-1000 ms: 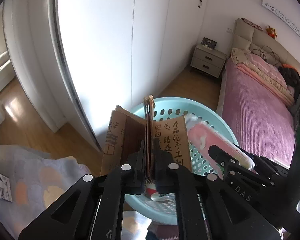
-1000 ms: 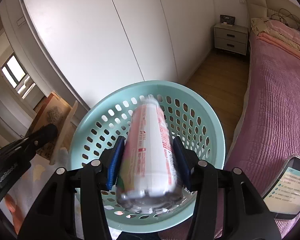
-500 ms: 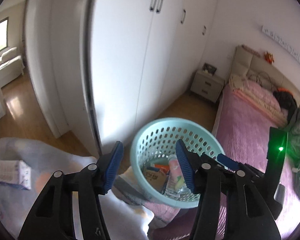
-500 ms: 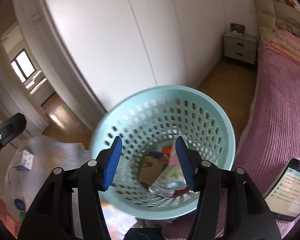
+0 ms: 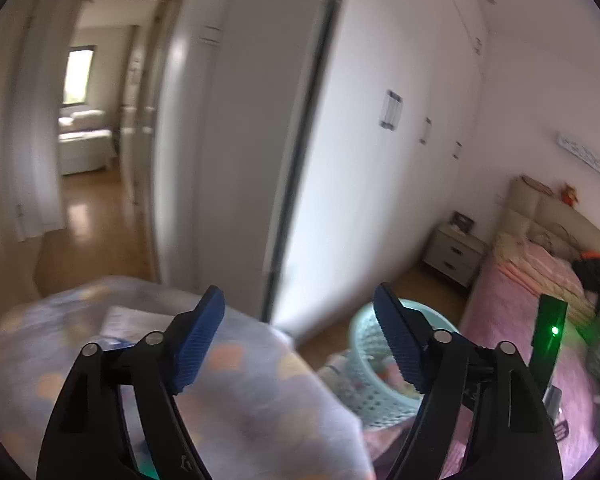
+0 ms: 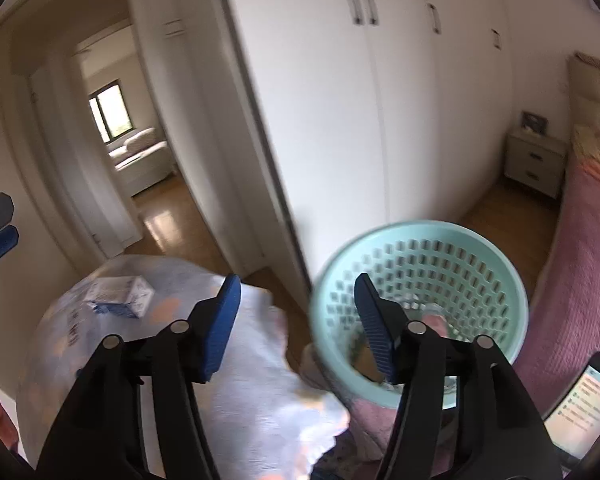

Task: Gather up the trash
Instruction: 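Move both open tools back over the table toward the remaining items, then grasp the clear blue-capped bottle with the right tool while the left tool grasps the red packet, then carry the clear bottle and red packet to the teal basket and release both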

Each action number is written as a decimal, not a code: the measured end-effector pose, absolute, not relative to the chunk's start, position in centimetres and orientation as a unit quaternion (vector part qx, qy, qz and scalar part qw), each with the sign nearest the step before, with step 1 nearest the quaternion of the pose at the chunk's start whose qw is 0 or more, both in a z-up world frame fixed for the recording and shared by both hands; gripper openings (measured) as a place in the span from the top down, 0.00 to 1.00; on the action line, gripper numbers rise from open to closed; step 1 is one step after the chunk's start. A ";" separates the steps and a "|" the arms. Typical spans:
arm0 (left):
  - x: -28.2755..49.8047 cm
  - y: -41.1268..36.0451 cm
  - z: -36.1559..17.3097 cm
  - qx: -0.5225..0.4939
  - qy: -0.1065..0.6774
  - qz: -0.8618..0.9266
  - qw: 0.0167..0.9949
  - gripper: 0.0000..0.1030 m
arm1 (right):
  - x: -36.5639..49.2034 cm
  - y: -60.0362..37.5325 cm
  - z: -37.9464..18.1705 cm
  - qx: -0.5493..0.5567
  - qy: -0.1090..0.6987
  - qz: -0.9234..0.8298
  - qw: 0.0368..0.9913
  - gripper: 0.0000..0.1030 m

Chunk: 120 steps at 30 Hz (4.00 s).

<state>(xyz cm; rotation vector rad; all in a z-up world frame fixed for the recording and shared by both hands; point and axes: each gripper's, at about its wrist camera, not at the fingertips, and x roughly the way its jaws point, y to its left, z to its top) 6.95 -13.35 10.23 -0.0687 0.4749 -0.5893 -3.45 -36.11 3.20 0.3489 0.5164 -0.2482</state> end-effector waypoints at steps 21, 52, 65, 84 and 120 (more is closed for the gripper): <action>6.2 4.0 2.6 -0.076 0.288 -0.091 0.950 0.18 | 0.5 -21.4 -2.2 0.078 0.264 -0.025 0.961 0.35; 5.3 2.6 -4.6 -0.116 0.422 -0.153 0.886 0.19 | 1.7 -20.9 -3.1 0.054 0.293 0.002 0.955 0.29; 1.9 -1.2 -6.5 0.002 0.432 -0.126 0.893 0.57 | 7.0 -12.5 -0.4 0.038 0.350 0.166 0.921 0.29; 1.1 2.0 -4.8 -0.018 0.405 -0.116 0.907 0.65 | 11.0 -8.6 -4.3 0.034 0.389 0.159 0.907 0.33; 2.1 -7.5 2.8 0.029 0.307 -0.217 0.926 0.66 | -0.7 -27.3 2.1 0.163 0.261 0.040 0.951 0.48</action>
